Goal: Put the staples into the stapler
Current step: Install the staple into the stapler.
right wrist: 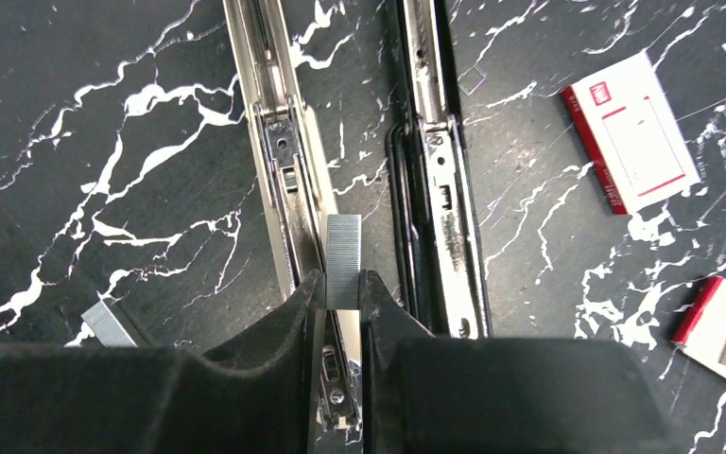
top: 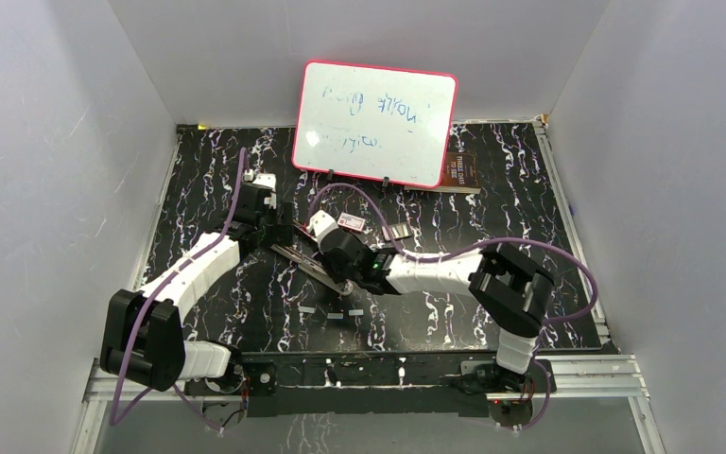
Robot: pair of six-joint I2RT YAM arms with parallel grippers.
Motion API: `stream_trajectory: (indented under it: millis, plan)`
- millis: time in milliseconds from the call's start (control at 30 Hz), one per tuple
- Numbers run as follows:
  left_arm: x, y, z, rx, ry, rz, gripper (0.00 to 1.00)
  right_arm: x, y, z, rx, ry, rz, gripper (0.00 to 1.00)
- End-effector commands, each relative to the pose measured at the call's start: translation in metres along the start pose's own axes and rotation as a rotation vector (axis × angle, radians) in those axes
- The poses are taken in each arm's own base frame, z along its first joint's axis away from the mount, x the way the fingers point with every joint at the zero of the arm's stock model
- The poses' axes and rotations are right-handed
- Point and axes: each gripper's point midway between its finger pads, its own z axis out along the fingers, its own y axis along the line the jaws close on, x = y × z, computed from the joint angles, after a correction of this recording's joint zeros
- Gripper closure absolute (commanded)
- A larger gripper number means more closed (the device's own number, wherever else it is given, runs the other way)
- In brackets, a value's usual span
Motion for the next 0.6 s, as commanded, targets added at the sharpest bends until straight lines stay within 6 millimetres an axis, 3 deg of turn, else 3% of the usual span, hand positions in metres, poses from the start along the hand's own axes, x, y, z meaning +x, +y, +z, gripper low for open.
stream_trajectory:
  millis: [0,267,567]
  plan:
    - [0.000,0.001,-0.006,0.004,-0.012,0.013,0.10,-0.067,-0.001,-0.029,-0.025,-0.299,0.024,1.00]
    - [0.000,0.001,-0.005,0.002,-0.013,0.014,0.10,-0.066,0.021,-0.032,-0.144,-0.273,0.036,1.00]
    - [-0.001,0.002,-0.006,-0.001,-0.015,0.015,0.10,-0.053,0.021,-0.018,-0.133,-0.155,-0.009,1.00]
